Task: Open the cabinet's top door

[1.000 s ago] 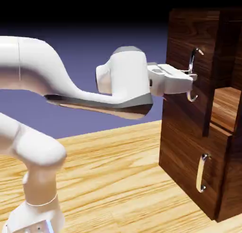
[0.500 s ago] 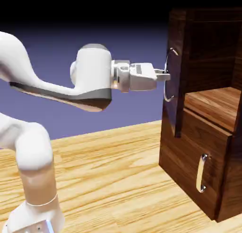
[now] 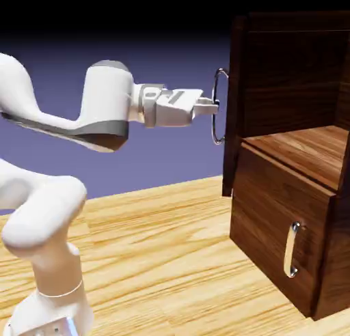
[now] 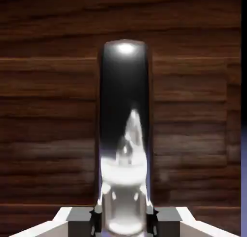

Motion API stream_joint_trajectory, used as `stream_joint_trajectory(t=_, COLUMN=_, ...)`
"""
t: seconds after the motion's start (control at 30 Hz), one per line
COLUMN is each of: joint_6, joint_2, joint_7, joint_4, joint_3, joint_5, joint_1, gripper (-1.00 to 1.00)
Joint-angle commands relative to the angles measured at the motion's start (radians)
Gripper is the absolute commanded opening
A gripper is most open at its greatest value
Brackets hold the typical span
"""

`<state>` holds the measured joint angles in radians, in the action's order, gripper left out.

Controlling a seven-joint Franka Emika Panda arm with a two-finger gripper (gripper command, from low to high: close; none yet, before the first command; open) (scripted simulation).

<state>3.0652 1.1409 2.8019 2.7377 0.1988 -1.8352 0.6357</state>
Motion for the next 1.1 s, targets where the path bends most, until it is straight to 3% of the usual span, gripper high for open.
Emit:
stream_joint_trajectory(t=0.0, joint_6=0.003, joint_2=0.016, joint_7=-0.034, joint_4=0.012, joint_3=0.009, joint_5=0.044, joint_1=0.011, gripper=-1.0)
stream_joint_trajectory(t=0.23, joint_6=-0.098, joint_2=0.108, joint_7=-0.308, joint_4=0.098, joint_3=0.032, joint_5=0.348, joint_1=-0.052, gripper=-1.0)
stream_joint_trajectory(t=0.57, joint_6=-0.512, joint_2=0.256, joint_7=-0.545, joint_4=0.156, joint_3=0.198, joint_5=0.738, joint_1=-0.283, gripper=-1.0)
stream_joint_trajectory(t=0.83, joint_6=-0.86, joint_2=0.28, joint_7=-0.588, joint_4=0.077, joint_3=0.436, joint_5=0.98, joint_1=-0.364, gripper=-1.0)
stream_joint_trajectory(t=1.07, joint_6=-1.165, joint_2=0.239, joint_7=-0.597, joint_4=-0.097, joint_3=0.655, joint_5=1.159, joint_1=-0.31, gripper=-1.0)
